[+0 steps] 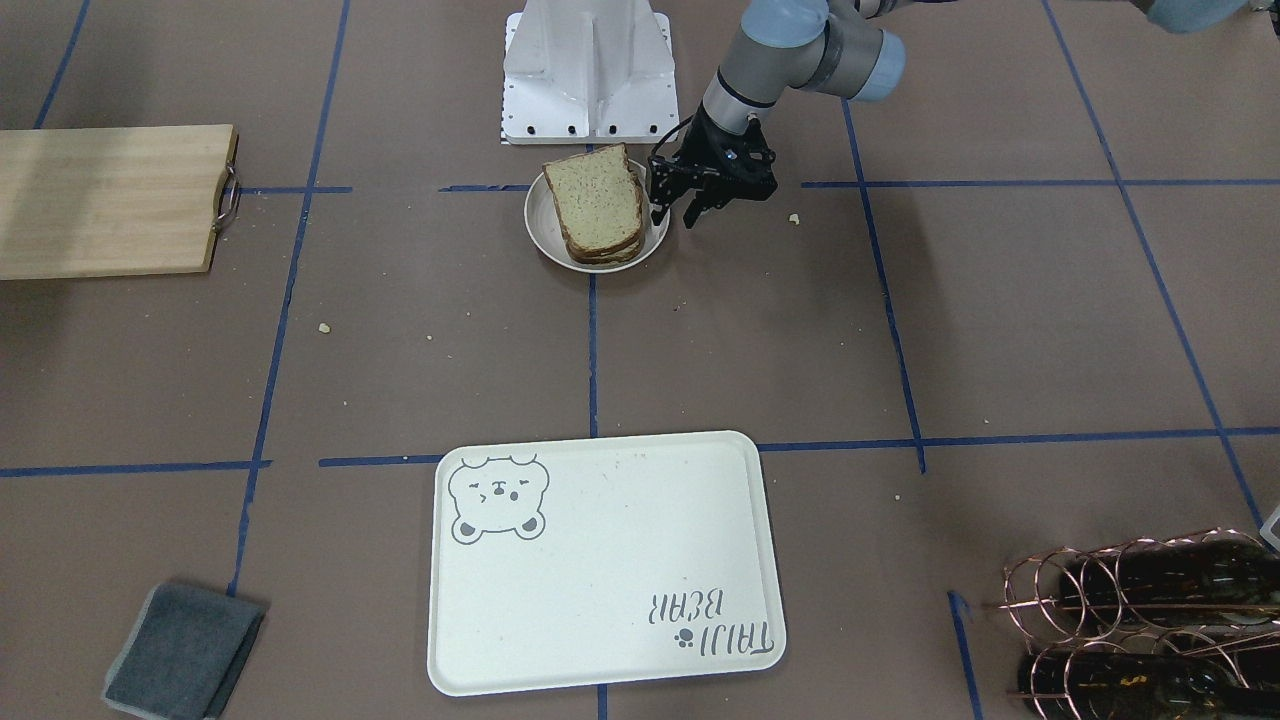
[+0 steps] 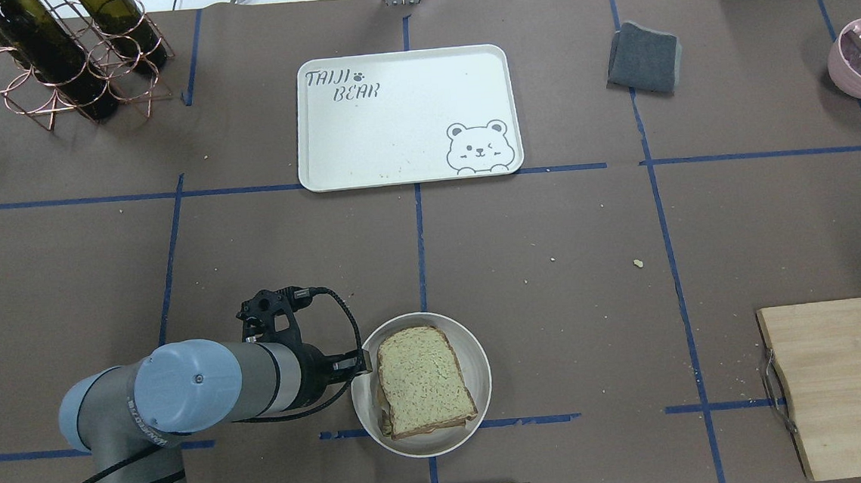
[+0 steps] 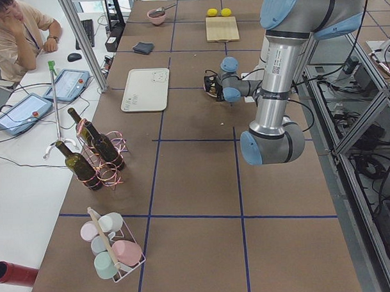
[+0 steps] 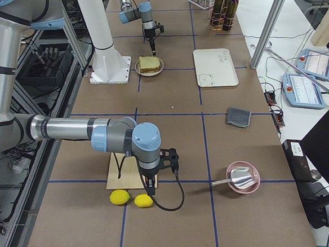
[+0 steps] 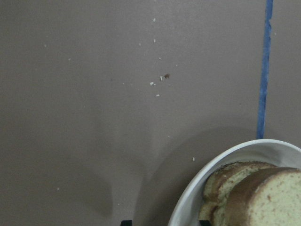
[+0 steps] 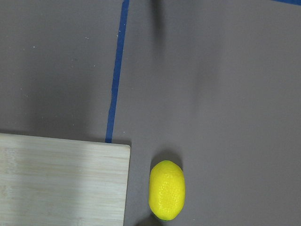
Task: Make sandwich and place on tray
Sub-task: 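Close the left gripper on the plate rim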
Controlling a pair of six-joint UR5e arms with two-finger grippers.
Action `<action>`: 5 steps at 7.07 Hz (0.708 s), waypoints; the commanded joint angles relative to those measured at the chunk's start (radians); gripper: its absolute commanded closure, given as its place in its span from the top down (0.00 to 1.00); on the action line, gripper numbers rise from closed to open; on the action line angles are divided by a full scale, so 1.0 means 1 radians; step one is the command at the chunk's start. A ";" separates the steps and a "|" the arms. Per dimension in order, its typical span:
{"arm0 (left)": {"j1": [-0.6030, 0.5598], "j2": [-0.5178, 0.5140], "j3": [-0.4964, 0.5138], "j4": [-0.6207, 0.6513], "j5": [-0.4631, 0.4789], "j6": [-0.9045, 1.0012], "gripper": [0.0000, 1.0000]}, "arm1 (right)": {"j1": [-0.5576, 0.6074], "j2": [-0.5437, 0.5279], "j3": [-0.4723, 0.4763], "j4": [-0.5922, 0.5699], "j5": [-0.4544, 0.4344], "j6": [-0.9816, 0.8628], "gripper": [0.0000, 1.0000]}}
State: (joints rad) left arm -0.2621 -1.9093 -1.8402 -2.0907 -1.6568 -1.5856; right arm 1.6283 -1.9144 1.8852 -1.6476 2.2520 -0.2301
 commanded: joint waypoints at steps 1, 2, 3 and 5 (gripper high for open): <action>0.017 -0.001 0.009 0.000 0.005 -0.001 0.39 | 0.001 0.000 0.000 0.000 -0.003 0.000 1.00; 0.027 -0.001 0.010 0.000 0.005 -0.001 0.22 | 0.001 0.000 -0.001 0.000 -0.005 0.000 1.00; 0.035 -0.002 0.010 0.000 0.005 -0.001 0.09 | 0.001 0.000 -0.005 0.000 -0.005 0.000 1.00; 0.034 -0.004 -0.008 0.000 0.002 0.007 0.00 | 0.002 0.000 -0.005 0.002 -0.005 0.000 1.00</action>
State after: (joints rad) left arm -0.2289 -1.9121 -1.8361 -2.0904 -1.6535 -1.5825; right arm 1.6296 -1.9144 1.8813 -1.6472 2.2474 -0.2301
